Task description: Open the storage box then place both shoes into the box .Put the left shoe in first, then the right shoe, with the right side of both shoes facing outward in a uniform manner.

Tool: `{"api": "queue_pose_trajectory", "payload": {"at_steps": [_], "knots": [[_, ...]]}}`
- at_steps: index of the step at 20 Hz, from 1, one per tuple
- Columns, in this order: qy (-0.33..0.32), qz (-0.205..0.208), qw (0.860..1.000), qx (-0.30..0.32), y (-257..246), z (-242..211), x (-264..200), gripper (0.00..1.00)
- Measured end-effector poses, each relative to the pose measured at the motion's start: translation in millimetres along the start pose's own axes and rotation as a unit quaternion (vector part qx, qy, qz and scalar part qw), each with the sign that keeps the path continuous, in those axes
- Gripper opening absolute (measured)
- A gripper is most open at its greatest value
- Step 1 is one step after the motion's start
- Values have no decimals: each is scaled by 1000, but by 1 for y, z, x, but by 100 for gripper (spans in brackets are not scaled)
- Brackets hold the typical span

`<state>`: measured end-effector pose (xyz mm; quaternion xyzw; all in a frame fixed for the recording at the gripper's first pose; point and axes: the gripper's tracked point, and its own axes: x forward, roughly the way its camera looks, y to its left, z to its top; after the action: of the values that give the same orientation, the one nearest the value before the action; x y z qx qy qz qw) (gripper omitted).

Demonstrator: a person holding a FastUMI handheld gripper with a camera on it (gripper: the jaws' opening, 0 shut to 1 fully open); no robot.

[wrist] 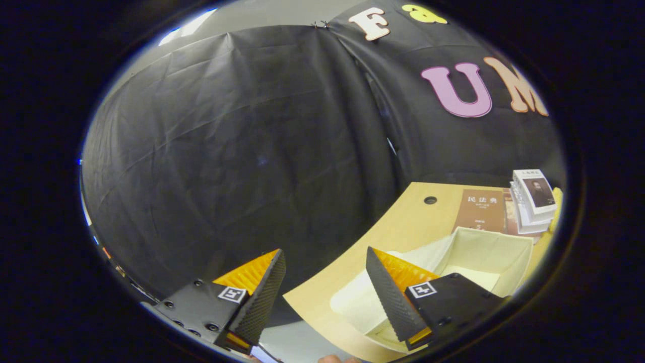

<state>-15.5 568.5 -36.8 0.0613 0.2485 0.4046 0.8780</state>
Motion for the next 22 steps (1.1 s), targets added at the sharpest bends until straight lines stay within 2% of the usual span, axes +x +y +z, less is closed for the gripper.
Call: {"api": "queue_pose_trajectory", "payload": {"at_steps": [5, 11, 17, 22], "knots": [[11, -5, 1000, 2, -37, -17, -53, 100], [30, -53, 998, -17, -112, -52, -138, 100], [61, -120, 991, 18, -197, -103, -217, 100], [86, -185, 978, 50, -266, -138, -255, 100]]}}
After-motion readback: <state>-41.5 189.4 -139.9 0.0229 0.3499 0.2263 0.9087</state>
